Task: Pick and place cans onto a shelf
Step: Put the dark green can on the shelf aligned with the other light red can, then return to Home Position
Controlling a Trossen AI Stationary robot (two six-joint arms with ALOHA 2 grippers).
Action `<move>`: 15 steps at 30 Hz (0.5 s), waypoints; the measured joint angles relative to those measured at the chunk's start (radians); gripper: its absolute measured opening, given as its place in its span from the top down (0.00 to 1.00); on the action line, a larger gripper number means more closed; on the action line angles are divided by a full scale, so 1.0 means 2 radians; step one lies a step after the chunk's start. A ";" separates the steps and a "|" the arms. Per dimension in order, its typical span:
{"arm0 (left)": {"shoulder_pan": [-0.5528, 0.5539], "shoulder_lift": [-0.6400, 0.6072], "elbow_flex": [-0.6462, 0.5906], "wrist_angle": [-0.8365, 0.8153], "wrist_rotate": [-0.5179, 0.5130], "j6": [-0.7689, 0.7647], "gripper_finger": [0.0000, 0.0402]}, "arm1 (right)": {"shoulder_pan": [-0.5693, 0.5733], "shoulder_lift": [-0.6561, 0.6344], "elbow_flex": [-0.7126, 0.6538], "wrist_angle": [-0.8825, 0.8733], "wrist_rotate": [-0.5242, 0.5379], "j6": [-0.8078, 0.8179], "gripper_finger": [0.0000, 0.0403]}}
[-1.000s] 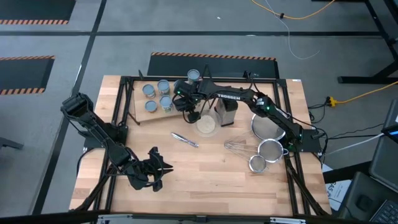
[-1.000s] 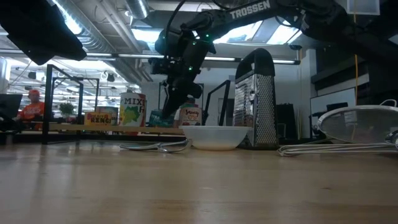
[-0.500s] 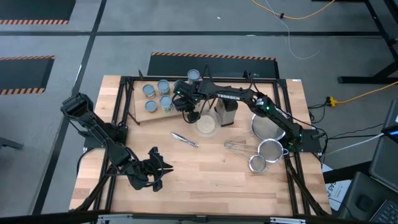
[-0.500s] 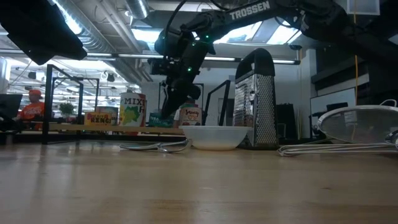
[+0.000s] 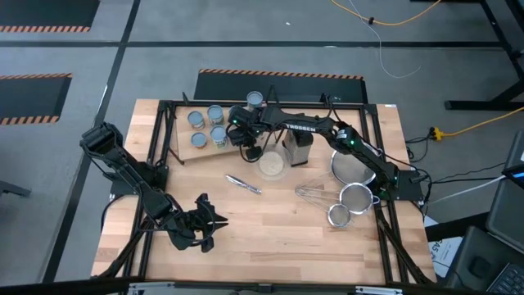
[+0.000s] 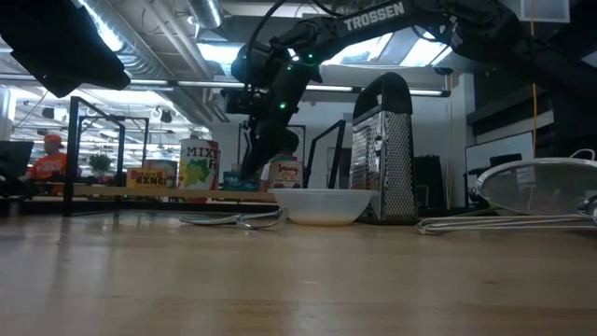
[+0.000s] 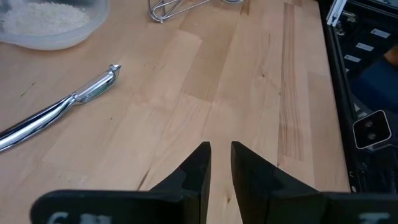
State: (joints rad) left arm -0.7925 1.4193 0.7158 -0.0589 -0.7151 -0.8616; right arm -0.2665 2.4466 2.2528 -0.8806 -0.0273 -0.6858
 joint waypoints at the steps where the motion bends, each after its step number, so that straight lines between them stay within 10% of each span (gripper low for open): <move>1: 0.000 0.000 0.000 0.000 0.000 0.000 0.86 | 0.000 0.000 0.000 0.000 0.004 0.000 0.87; 15: 0.000 0.000 0.000 0.000 0.000 0.000 0.86 | 0.004 0.000 0.052 -0.049 0.014 0.000 0.86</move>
State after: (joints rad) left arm -0.7925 1.4193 0.7158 -0.0586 -0.7155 -0.8619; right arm -0.2592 2.4459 2.3573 -0.9782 0.0006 -0.6857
